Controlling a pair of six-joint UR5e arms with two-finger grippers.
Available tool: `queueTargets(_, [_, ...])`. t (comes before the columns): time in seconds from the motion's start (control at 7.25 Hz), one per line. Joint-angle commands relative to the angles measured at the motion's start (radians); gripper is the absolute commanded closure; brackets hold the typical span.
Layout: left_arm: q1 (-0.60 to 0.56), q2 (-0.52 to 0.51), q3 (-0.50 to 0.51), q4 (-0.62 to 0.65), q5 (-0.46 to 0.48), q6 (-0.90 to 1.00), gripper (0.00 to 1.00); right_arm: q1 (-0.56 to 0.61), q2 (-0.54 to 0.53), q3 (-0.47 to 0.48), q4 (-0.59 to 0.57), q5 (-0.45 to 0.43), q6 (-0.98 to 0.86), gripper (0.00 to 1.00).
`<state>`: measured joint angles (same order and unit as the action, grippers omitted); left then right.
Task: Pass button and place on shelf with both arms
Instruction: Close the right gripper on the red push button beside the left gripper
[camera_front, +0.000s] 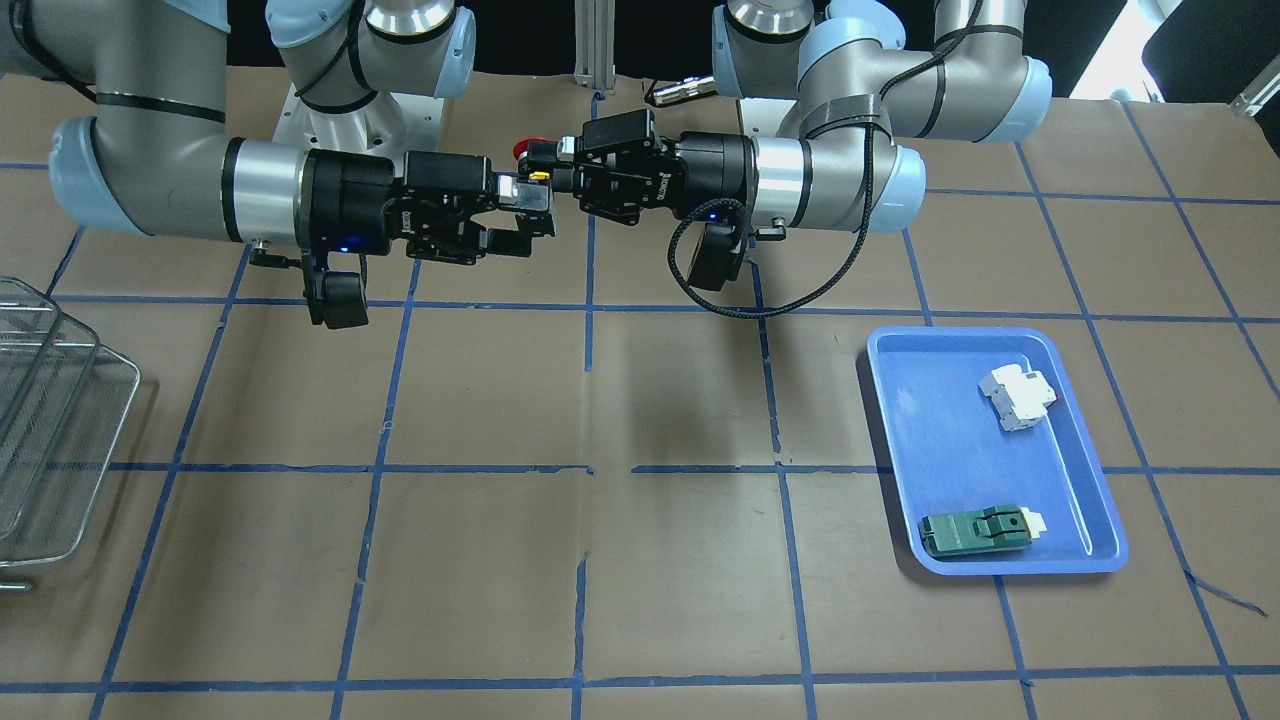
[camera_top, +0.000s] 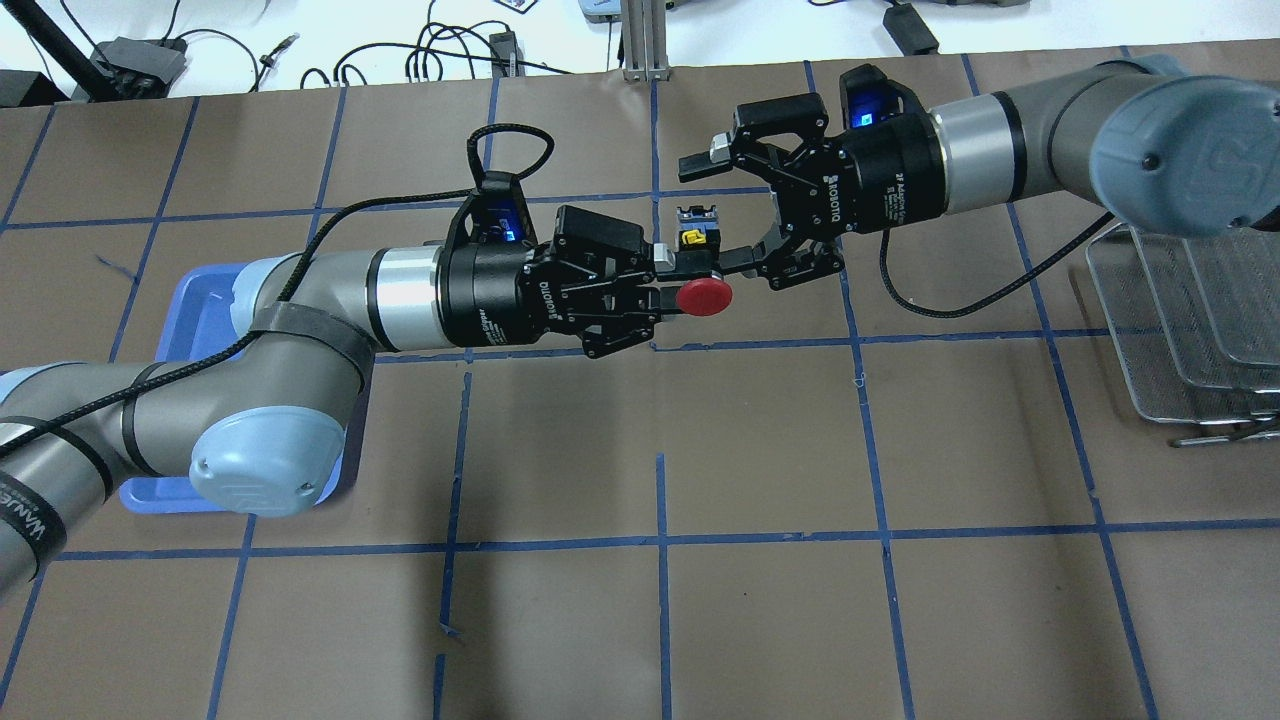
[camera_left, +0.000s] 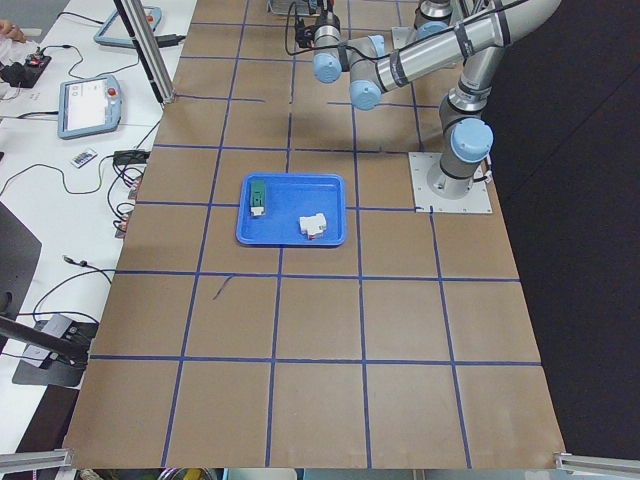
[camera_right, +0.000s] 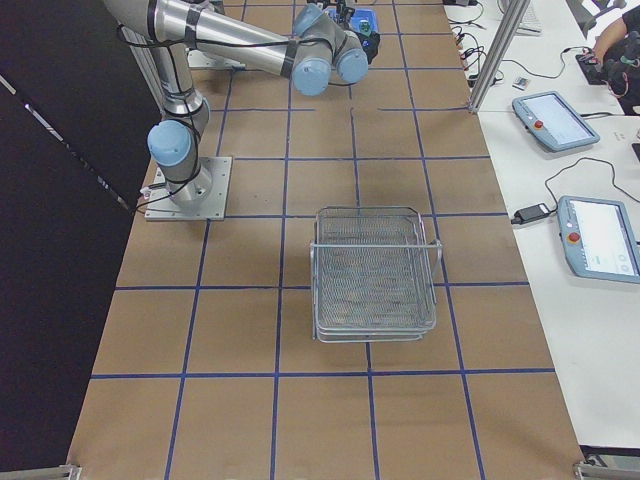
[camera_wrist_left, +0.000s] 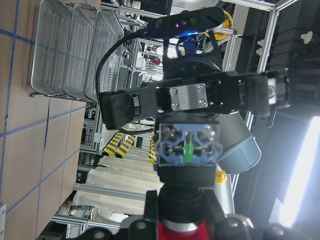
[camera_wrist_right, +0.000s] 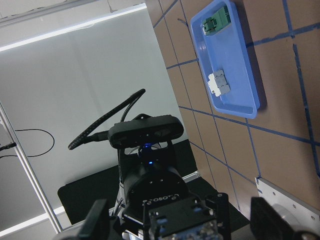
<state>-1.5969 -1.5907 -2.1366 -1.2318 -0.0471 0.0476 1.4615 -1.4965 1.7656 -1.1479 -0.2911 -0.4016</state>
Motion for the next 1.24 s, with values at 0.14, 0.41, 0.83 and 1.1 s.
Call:
queueTargets(0.14, [0.0, 0.0, 0.001, 0.0, 0.0, 0.0, 1.0, 0.006, -0.022, 0.003, -0.001, -0.003, 0.017, 0.28])
queueTargets(0.41, [0.0, 0.0, 0.0, 0.0, 0.0, 0.0, 1.0, 0.005, -0.013, 0.002, -0.003, -0.003, 0.017, 0.49])
queueTargets(0.83, [0.0, -0.011, 0.003, 0.0, -0.002, -0.033, 0.37, 0.002, -0.013, 0.002, -0.016, -0.013, 0.015, 0.77])
queueTargets(1.1, [0.0, -0.006, 0.003, 0.0, -0.004, -0.04, 0.0, 0.002, -0.013, 0.0, -0.01, -0.013, 0.024, 0.77])
